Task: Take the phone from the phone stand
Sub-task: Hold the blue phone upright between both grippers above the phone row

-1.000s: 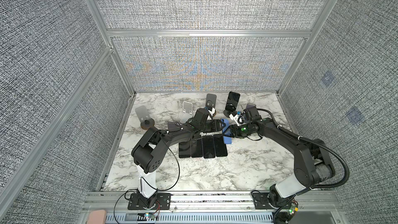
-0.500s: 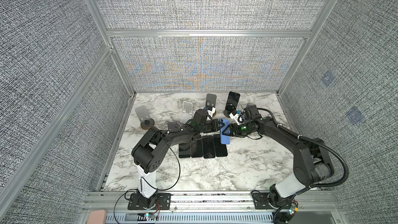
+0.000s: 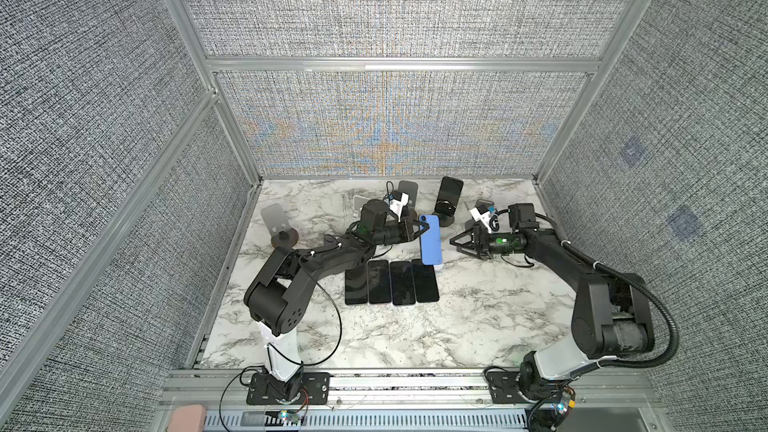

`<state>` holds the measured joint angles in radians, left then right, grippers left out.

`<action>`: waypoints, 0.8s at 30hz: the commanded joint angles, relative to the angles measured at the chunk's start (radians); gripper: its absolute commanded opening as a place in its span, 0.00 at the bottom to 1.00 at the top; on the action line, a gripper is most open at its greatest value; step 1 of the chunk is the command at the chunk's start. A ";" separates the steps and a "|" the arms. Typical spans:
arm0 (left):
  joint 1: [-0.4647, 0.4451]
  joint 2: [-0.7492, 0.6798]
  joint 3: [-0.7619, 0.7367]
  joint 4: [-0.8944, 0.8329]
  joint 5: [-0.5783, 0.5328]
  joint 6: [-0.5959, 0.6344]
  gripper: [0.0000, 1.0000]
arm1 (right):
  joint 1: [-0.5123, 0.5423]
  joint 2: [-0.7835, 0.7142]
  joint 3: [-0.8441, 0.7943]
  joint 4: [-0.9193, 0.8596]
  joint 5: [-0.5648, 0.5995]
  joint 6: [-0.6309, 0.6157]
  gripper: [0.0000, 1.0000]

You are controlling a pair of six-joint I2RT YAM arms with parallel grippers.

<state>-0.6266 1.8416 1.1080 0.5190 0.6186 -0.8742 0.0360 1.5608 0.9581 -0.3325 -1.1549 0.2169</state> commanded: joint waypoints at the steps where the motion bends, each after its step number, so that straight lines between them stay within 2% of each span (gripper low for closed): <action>1: 0.006 0.007 0.009 0.188 0.093 -0.087 0.00 | 0.021 -0.014 -0.038 0.142 -0.127 0.064 0.82; 7: 0.010 0.041 0.010 0.350 0.104 -0.191 0.00 | 0.074 0.005 -0.095 0.356 -0.131 0.197 0.78; 12: 0.010 0.042 0.011 0.351 0.092 -0.216 0.00 | 0.088 0.026 -0.119 0.568 -0.139 0.358 0.68; 15: 0.009 0.036 0.003 0.358 0.084 -0.219 0.00 | 0.092 0.031 -0.128 0.622 -0.131 0.390 0.61; 19: 0.010 0.038 -0.011 0.400 0.082 -0.253 0.00 | 0.092 0.039 -0.134 0.685 -0.108 0.426 0.60; 24: 0.010 0.031 -0.020 0.376 0.074 -0.238 0.00 | 0.092 0.044 -0.151 0.832 -0.103 0.534 0.50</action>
<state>-0.6189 1.8843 1.0897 0.8436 0.7017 -1.1084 0.1268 1.6016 0.8127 0.3725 -1.2594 0.6701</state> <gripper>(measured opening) 0.114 0.509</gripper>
